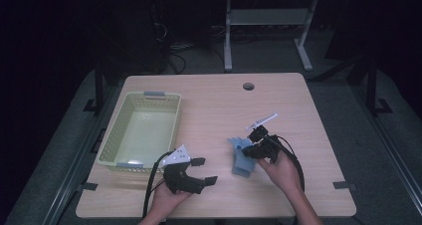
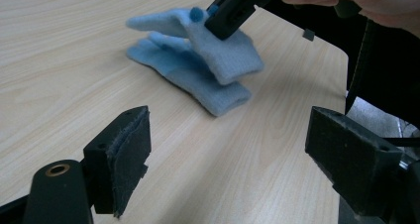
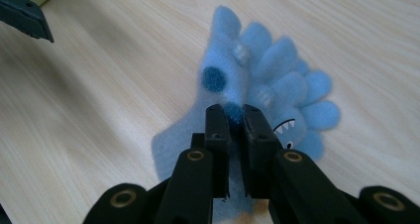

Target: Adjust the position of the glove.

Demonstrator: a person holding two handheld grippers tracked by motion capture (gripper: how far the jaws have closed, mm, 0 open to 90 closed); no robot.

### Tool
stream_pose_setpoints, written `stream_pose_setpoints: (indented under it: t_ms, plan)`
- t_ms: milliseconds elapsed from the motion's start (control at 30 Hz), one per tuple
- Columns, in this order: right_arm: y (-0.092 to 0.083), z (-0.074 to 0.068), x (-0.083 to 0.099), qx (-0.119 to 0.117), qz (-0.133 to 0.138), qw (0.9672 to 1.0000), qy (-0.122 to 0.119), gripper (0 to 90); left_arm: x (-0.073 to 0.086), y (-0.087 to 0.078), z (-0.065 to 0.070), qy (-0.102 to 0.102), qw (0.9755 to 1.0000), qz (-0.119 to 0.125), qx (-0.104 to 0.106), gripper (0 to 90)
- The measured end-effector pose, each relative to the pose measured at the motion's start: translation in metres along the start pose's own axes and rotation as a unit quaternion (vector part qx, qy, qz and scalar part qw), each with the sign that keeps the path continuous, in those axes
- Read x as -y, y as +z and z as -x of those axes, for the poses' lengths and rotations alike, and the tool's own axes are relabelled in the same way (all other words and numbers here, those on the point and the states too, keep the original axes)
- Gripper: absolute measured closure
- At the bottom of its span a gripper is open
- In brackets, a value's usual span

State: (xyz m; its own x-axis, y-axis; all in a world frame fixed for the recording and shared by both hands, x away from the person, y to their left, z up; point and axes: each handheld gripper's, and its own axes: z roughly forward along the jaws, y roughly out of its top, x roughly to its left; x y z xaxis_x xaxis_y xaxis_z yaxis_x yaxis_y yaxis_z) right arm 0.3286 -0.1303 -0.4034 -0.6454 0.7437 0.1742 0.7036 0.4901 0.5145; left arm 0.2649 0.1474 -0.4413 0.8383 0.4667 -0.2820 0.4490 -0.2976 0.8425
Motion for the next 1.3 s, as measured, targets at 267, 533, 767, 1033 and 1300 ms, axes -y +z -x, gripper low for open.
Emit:
stream_pose_setpoints:
  t_ms: [267, 533, 767, 1033, 1300]
  plan:
    - [0.015, -0.005, 0.007, 0.017, -0.009, 0.9998, -0.003, 81.1, 0.001, 0.0, 0.001, 0.001, 1.0, 0.004, -0.002, 17.6]
    - [0.024, -0.004, 0.013, 0.016, -0.012, 0.9998, 0.009, 67.9, 0.001, -0.001, 0.001, 0.001, 1.0, 0.004, -0.003, 17.6]
    - [0.013, -0.001, 0.014, 0.007, 0.013, 0.9997, 0.02, 67.9, 0.001, 0.001, 0.0, -0.002, 1.0, 0.004, -0.001, 18.4]
    - [0.002, 0.006, 0.027, -0.011, 0.035, 0.9987, 0.036, 75.0, -0.002, 0.005, 0.003, 0.002, 1.0, 0.005, 0.008, 22.2]
    - [-0.004, 0.022, 0.044, -0.03, 0.056, 0.9949, 0.078, 65.5, -0.009, 0.017, -0.002, -0.025, 0.9994, 0.0, 0.023, 30.0]
